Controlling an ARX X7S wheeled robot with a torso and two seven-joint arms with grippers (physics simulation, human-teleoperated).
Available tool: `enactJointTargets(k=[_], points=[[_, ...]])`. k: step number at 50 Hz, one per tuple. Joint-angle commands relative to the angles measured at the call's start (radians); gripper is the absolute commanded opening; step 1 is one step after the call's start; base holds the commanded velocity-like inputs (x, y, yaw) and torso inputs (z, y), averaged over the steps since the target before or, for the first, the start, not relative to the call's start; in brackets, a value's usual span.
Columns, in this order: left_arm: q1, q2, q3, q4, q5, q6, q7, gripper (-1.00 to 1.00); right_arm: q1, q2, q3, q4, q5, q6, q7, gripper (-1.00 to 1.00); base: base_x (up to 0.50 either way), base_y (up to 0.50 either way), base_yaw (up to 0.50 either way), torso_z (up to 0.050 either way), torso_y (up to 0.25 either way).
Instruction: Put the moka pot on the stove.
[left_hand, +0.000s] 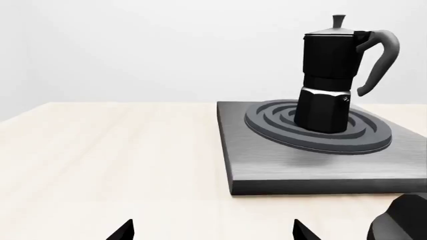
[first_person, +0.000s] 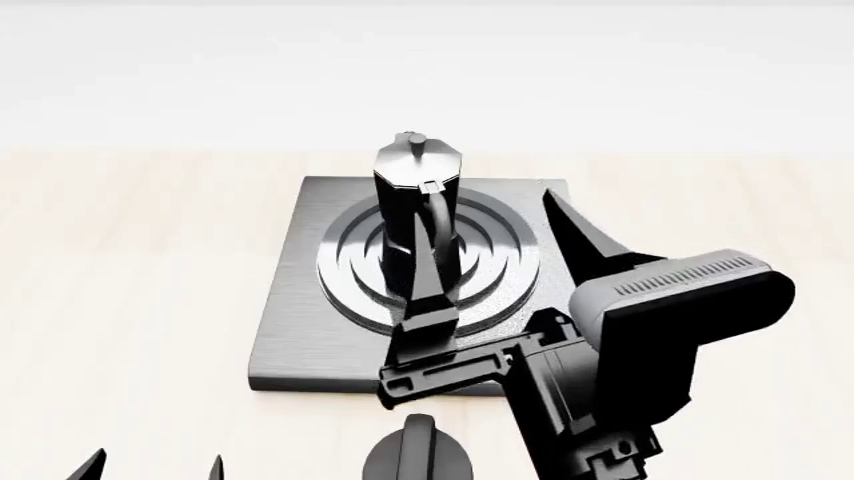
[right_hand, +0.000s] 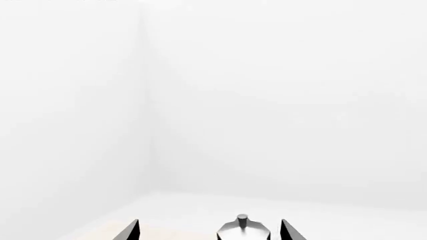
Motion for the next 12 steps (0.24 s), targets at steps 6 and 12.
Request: enactJointTargets(k=[6,12], points=[[-0.001,-0.002,0.003,0.0,0.0,-0.001,-0.003,1.0,-0.04,0.049,0.006,-0.068,-0.024,-0.015,0.033,1.0,0.0,0.0,0.0,0.0,0.0],[-0.002,-0.003,0.005,0.0,0.0,-0.001,-0.003,1.0,-0.053,0.08,0.009,-0.111,-0.032,-0.01,0.057,1.0,0.0,0.0,0.0,0.0,0.0]])
